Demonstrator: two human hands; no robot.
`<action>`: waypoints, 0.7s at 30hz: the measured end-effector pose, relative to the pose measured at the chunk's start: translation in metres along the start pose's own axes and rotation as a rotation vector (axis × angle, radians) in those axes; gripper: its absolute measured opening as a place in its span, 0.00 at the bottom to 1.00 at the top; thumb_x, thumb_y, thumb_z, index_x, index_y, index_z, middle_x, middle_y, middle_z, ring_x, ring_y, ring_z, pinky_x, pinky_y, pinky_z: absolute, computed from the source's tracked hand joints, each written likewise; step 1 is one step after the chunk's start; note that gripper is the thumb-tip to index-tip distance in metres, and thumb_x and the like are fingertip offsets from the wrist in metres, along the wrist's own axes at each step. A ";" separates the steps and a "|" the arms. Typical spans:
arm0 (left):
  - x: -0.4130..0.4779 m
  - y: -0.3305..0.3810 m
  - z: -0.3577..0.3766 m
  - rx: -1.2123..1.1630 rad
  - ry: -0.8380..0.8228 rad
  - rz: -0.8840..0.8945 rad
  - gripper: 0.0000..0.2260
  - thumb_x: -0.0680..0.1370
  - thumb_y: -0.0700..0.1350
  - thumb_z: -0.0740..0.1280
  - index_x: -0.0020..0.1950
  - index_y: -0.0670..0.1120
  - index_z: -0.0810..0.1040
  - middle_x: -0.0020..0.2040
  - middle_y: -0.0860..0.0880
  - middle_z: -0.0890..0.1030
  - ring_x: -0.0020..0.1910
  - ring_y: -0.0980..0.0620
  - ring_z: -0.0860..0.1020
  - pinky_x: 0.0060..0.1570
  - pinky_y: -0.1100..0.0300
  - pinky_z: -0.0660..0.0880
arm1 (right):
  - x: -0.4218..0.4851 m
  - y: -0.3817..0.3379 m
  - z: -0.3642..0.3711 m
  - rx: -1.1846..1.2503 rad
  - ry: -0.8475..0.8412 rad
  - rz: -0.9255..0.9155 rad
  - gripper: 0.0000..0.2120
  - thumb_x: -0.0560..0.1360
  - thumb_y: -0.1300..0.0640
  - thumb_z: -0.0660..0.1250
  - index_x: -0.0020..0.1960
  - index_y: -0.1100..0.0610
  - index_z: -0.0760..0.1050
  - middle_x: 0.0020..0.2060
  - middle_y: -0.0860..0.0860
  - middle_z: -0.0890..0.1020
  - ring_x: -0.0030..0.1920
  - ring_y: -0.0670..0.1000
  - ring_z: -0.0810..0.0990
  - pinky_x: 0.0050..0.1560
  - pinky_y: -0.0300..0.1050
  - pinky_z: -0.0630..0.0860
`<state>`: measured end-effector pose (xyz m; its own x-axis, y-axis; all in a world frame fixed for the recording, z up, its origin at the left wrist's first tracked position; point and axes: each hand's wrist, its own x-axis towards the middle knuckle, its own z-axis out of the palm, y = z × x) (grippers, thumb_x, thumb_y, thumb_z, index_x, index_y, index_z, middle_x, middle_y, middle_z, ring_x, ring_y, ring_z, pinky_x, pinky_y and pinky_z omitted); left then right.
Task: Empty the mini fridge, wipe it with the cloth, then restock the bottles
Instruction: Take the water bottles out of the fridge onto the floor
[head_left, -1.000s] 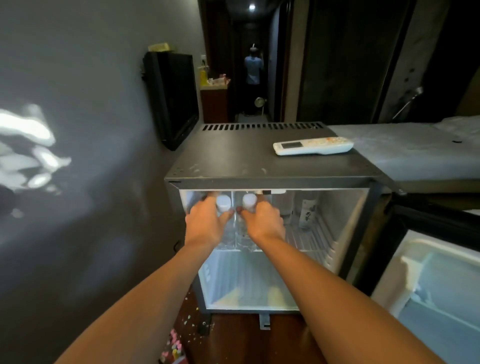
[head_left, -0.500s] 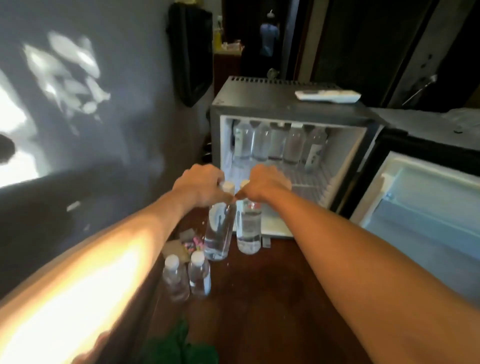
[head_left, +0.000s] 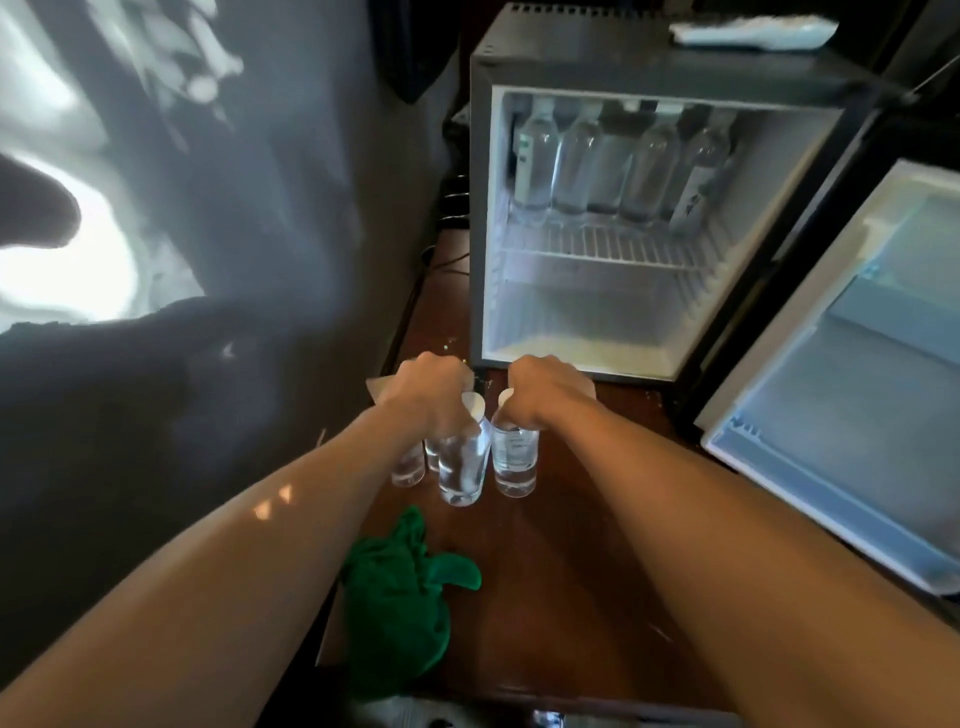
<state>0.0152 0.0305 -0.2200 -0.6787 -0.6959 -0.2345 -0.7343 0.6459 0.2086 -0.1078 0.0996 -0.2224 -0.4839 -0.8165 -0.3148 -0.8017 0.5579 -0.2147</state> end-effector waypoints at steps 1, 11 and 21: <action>0.001 -0.002 0.008 0.005 -0.003 0.002 0.09 0.67 0.50 0.76 0.41 0.50 0.78 0.43 0.49 0.80 0.44 0.47 0.79 0.40 0.54 0.75 | 0.001 0.002 0.008 -0.004 -0.014 -0.003 0.19 0.70 0.49 0.73 0.58 0.53 0.75 0.55 0.53 0.78 0.56 0.58 0.77 0.44 0.46 0.70; 0.000 -0.014 0.068 0.152 0.088 -0.110 0.13 0.74 0.47 0.71 0.58 0.50 0.81 0.51 0.46 0.83 0.49 0.44 0.81 0.48 0.51 0.80 | 0.005 0.013 0.057 0.002 -0.047 -0.035 0.20 0.72 0.46 0.71 0.61 0.51 0.73 0.58 0.53 0.78 0.57 0.57 0.78 0.45 0.46 0.70; 0.009 0.008 0.028 0.266 -0.121 -0.047 0.16 0.76 0.52 0.69 0.62 0.49 0.78 0.55 0.47 0.81 0.54 0.45 0.80 0.48 0.54 0.76 | 0.015 0.009 0.017 -0.029 -0.327 -0.010 0.26 0.71 0.45 0.72 0.63 0.57 0.75 0.57 0.58 0.80 0.55 0.59 0.80 0.55 0.53 0.78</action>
<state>0.0035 0.0380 -0.2467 -0.6265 -0.6951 -0.3527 -0.7269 0.6843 -0.0574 -0.1162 0.0945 -0.2448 -0.3411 -0.7284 -0.5942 -0.8178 0.5417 -0.1945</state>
